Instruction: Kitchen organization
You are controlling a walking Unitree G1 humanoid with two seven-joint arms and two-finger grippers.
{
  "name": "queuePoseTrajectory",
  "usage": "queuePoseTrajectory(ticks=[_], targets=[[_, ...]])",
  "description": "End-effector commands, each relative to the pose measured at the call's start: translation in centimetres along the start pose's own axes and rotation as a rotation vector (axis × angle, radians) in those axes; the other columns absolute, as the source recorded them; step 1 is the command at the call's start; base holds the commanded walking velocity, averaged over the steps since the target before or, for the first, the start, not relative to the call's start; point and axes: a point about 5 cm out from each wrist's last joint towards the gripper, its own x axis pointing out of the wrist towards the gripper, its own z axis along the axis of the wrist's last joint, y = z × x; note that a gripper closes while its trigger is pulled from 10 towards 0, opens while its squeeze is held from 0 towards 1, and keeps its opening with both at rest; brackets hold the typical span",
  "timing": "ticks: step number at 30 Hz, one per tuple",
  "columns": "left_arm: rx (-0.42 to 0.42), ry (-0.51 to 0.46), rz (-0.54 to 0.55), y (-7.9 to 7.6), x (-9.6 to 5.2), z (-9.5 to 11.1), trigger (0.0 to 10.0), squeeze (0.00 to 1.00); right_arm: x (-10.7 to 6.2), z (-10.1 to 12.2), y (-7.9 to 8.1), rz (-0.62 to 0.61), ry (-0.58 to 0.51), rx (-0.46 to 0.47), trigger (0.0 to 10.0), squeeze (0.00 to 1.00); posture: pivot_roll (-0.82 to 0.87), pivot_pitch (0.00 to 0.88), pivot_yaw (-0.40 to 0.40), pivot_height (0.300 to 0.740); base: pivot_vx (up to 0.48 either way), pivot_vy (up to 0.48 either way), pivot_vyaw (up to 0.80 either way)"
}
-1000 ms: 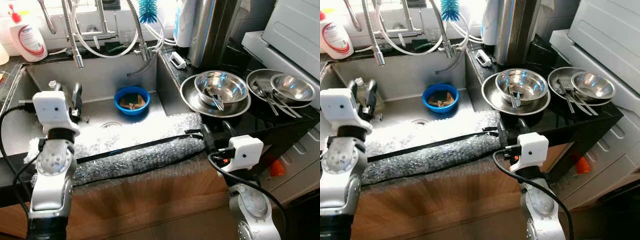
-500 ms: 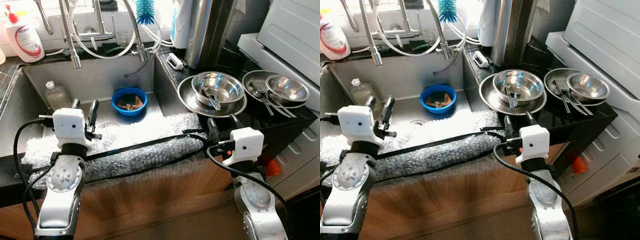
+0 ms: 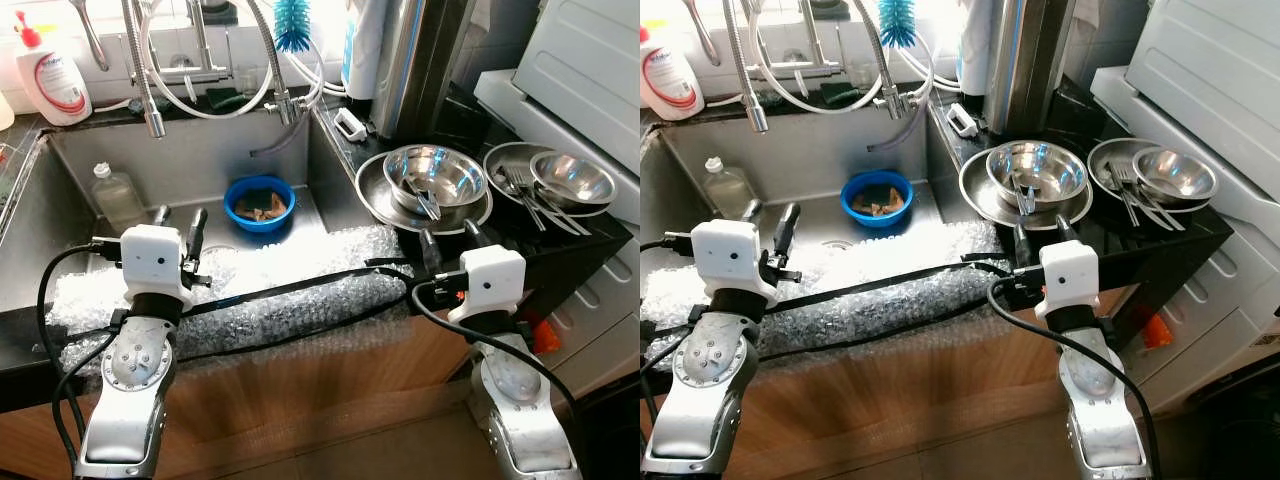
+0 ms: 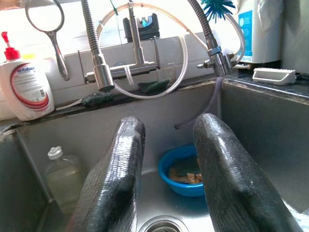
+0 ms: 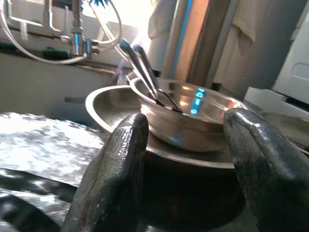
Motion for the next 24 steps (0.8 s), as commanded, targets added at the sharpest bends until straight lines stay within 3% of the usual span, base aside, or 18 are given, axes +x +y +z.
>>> queuePoseTrajectory(ticks=[1,24], targets=[[0.001,-0.025,-0.002,-0.1,0.0,0.6,10.0,0.0,0.1,-0.3,-0.6,-0.023,0.017,-0.015,10.0,0.0,0.05,0.089,-0.041,0.74,0.0,0.0,0.0],[-0.014,-0.031,-0.006,-0.8,0.2,0.7,10.0,0.0,1.7,0.2,-1.4,-0.023,-0.059,-0.048,10.0,0.0,0.06,0.098,-0.033,0.74,0.0,0.0,0.0]])
